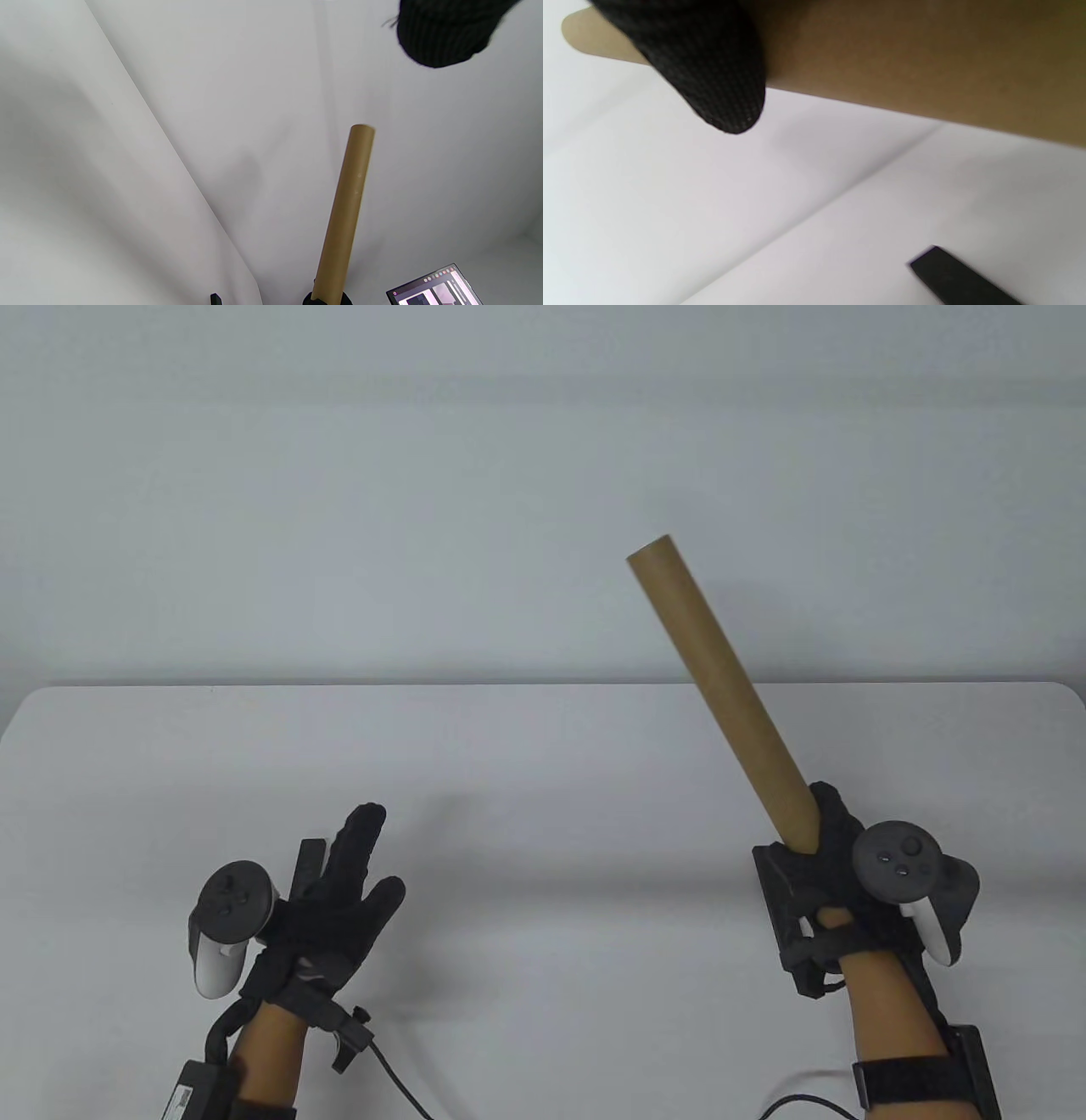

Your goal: Roll up map and store in mailing tube

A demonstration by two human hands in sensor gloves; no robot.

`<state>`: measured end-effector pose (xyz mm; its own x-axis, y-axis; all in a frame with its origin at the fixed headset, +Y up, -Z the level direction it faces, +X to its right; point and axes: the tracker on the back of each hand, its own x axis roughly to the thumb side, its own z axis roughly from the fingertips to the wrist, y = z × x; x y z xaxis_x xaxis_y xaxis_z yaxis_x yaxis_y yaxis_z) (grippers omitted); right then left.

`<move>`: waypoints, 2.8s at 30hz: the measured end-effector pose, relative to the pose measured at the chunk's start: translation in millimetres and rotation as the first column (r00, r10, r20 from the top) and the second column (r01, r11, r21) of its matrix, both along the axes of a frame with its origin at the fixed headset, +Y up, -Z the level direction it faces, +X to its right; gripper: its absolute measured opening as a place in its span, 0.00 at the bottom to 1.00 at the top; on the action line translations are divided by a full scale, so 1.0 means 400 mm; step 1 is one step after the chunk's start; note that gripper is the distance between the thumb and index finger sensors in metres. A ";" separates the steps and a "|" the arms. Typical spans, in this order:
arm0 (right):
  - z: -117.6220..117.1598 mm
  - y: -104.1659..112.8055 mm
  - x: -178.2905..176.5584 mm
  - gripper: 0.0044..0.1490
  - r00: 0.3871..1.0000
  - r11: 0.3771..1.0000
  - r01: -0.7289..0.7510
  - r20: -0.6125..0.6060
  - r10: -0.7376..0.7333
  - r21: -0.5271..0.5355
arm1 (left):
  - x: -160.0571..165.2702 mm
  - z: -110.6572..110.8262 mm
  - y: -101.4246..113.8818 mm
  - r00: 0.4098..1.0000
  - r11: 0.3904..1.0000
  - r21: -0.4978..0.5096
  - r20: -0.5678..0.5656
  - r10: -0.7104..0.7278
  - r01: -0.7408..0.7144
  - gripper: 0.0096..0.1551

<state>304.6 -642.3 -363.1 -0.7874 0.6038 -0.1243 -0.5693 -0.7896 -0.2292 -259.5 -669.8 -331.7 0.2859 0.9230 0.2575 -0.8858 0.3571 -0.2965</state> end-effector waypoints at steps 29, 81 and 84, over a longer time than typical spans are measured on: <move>-0.070 -0.283 0.167 0.57 0.925 0.802 -0.090 0.249 0.287 -0.591 | 0.020 -0.004 -0.042 0.995 0.995 -0.077 0.071 -0.065 0.070 0.55; 0.173 0.022 -0.383 0.66 0.740 0.920 0.157 -0.659 0.132 0.360 | 0.062 0.009 -0.048 0.986 0.995 -0.030 0.140 -0.094 0.099 0.56; 0.159 -0.015 -0.375 0.67 0.726 0.925 0.184 -0.680 0.099 0.331 | 0.063 0.010 -0.049 0.984 0.995 -0.031 0.154 -0.093 0.099 0.56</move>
